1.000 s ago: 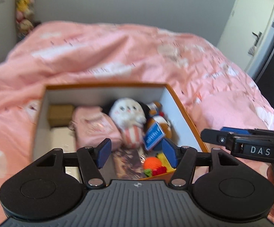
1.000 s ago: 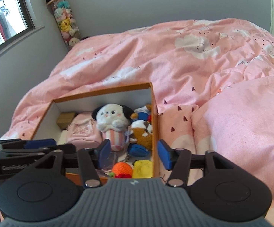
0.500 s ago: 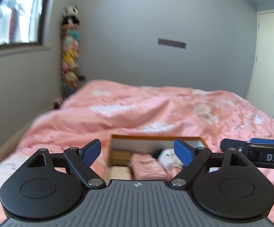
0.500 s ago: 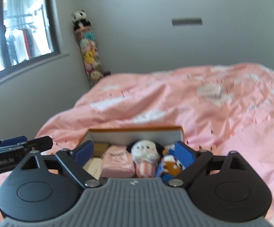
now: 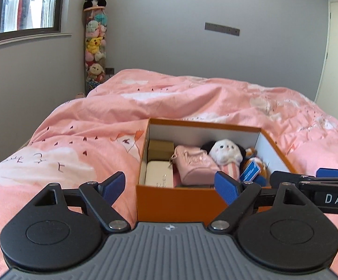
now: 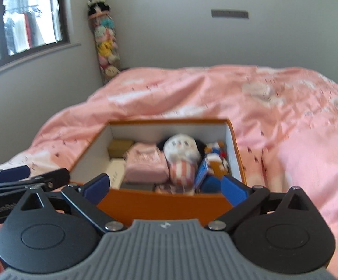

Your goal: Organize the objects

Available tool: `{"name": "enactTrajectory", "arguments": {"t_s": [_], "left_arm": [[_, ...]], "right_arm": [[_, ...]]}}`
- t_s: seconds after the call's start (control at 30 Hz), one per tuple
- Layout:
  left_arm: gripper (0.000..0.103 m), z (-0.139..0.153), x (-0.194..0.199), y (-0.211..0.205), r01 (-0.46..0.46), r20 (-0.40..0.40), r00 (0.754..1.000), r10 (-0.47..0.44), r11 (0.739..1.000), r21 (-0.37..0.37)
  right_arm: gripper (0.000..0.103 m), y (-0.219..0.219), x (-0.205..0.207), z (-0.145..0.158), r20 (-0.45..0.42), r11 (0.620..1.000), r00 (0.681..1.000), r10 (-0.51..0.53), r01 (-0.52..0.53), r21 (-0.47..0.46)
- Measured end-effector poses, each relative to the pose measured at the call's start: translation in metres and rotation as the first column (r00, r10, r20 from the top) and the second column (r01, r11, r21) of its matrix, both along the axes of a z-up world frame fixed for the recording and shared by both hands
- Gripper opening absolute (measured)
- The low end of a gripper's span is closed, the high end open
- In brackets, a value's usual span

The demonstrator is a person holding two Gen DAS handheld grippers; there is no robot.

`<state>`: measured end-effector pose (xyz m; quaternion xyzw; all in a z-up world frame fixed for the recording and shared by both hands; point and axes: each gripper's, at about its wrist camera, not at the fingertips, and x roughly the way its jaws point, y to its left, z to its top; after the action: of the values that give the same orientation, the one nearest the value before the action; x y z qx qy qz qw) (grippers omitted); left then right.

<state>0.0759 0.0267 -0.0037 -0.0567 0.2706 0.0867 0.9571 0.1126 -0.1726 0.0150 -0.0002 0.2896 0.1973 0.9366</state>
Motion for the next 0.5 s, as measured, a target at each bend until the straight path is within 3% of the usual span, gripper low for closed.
{"name": "enactTrajectory", "arguments": {"t_s": [0.2,0.5], "left_arm": [[0.101,-0.009,0.000,-0.003,-0.004,-0.028,1.000,0.005,1.000,0.018],[0.101,-0.013,0.002,-0.007,0.008,-0.061,0.998,-0.007,1.000,0.010]], "right_arm": [[0.101,-0.005,0.005,-0.009,-0.020,1.000,0.999,-0.026,0.026,-0.013],[0.101,0.000,0.002,-0.016,-0.008,0.997,1.000,0.019,-0.019,-0.076]]}}
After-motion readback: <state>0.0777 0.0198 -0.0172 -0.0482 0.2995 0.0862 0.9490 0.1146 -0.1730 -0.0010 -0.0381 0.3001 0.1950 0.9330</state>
